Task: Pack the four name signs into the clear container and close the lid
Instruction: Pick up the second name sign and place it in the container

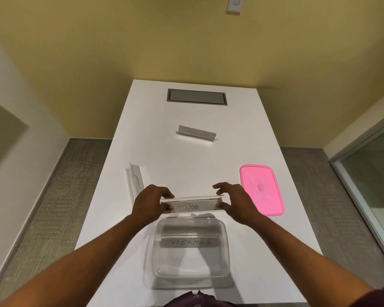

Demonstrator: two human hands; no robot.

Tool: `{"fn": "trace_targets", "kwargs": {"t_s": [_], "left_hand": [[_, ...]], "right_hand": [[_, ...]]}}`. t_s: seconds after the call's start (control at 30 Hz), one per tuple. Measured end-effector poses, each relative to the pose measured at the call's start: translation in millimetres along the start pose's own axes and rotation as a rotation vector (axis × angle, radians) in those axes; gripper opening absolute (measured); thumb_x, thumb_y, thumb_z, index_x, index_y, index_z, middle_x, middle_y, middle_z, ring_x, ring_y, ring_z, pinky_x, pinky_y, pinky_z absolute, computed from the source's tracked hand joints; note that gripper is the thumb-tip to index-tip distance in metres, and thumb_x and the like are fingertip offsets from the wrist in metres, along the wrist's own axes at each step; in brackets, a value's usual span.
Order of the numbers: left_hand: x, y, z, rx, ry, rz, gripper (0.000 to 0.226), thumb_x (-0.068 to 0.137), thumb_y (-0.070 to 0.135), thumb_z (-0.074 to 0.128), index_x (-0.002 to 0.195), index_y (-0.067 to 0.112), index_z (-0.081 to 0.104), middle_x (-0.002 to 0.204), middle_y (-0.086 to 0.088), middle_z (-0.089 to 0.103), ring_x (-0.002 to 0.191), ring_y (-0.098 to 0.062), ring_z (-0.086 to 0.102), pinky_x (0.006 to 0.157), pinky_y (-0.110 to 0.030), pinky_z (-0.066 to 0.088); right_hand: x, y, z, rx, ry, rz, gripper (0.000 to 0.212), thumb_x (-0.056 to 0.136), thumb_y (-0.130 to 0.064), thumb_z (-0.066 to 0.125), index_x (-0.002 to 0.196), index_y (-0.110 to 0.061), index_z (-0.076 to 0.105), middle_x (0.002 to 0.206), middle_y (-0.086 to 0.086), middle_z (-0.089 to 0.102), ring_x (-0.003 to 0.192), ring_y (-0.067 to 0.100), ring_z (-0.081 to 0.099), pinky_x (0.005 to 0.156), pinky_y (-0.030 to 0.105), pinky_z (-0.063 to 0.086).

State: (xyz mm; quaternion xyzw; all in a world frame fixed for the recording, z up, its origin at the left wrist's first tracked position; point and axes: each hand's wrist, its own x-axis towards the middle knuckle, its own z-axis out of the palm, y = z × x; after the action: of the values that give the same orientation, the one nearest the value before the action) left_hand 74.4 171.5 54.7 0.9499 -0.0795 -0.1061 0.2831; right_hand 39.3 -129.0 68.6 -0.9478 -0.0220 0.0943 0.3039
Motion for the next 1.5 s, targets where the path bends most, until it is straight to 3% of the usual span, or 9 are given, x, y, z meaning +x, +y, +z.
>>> {"fn": "trace_targets", "kwargs": {"t_s": [0.2,0.57,0.73,0.93,1.13,1.23,1.37,1.5], "left_hand": [[-19.5,-0.5,9.1,-0.103,-0.019,0.028,0.025,0.075,0.027,0.082,0.098,0.030,0.075,0.096,0.017,0.075,0.092,-0.009,0.066,0.078,-0.027,0.049],[-60.6,-7.5,15.3,-0.099,-0.070,-0.012,0.032,0.073,0.037,0.080,0.103,0.034,0.074,0.099,0.022,0.071,0.094,0.001,0.060,0.079,-0.019,0.044],[-80.2,-15.9,24.2,-0.106,-0.178,-0.011,0.031,0.072,0.040,0.082,0.101,0.033,0.074,0.101,0.021,0.072,0.095,0.005,0.064,0.087,-0.020,0.050],[-90.2,-21.8,37.7,-0.004,-0.260,0.031,0.034,0.080,0.040,0.076,0.111,0.029,0.069,0.112,0.015,0.070,0.107,-0.005,0.062,0.092,-0.022,0.047],[-89.2,-12.7,51.6,0.347,-0.318,0.137,0.036,0.086,0.038,0.068,0.120,0.028,0.062,0.123,0.008,0.067,0.112,-0.019,0.061,0.105,-0.033,0.030],[-87.9,-9.7,57.0,0.472,-0.356,0.144,0.033,0.085,0.031,0.068,0.116,0.025,0.061,0.117,0.004,0.068,0.107,-0.022,0.063,0.111,-0.040,0.022],[-88.1,-6.2,65.6,0.675,-0.404,0.215,0.018,0.085,0.020,0.064,0.102,0.017,0.060,0.099,-0.005,0.069,0.097,-0.028,0.067,0.122,-0.057,-0.006],[-87.5,-0.5,70.2,0.737,-0.405,0.248,0.011,0.083,0.011,0.062,0.093,0.016,0.063,0.089,-0.005,0.071,0.088,-0.028,0.069,0.120,-0.056,-0.016]], "right_hand": [[-18.5,-4.3,10.5,-0.182,-0.098,-0.092,0.043,0.093,-0.032,0.069,0.135,-0.027,0.060,0.134,-0.009,0.063,0.127,0.016,0.052,0.101,0.032,0.044],[-43.5,-4.7,25.6,-0.180,-0.124,-0.054,0.041,0.078,-0.037,0.079,0.118,-0.034,0.073,0.118,-0.014,0.074,0.112,0.013,0.066,0.093,0.030,0.050],[-61.0,0.0,34.8,-0.195,-0.194,-0.031,0.046,0.074,-0.048,0.081,0.119,-0.038,0.072,0.120,-0.016,0.073,0.113,0.009,0.065,0.095,0.028,0.049],[-72.8,-1.0,57.8,-0.293,-0.283,-0.016,0.049,0.077,-0.046,0.077,0.124,-0.036,0.068,0.127,-0.014,0.070,0.119,0.012,0.062,0.099,0.028,0.047],[-68.5,-3.6,76.7,-0.455,-0.394,-0.029,0.049,0.079,-0.042,0.077,0.126,-0.033,0.065,0.127,-0.002,0.068,0.117,0.024,0.061,0.095,0.032,0.046],[-65.0,-4.0,84.4,-0.508,-0.419,-0.054,0.047,0.079,-0.038,0.078,0.124,-0.031,0.066,0.124,0.003,0.068,0.114,0.028,0.062,0.092,0.034,0.047],[-62.7,-9.5,95.5,-0.584,-0.464,-0.082,0.039,0.078,-0.029,0.081,0.114,-0.022,0.069,0.115,0.011,0.068,0.105,0.035,0.065,0.084,0.039,0.052],[-60.2,-12.9,101.2,-0.634,-0.494,-0.101,0.032,0.078,-0.016,0.077,0.108,-0.015,0.068,0.109,0.014,0.069,0.098,0.037,0.066,0.078,0.039,0.054]]}}
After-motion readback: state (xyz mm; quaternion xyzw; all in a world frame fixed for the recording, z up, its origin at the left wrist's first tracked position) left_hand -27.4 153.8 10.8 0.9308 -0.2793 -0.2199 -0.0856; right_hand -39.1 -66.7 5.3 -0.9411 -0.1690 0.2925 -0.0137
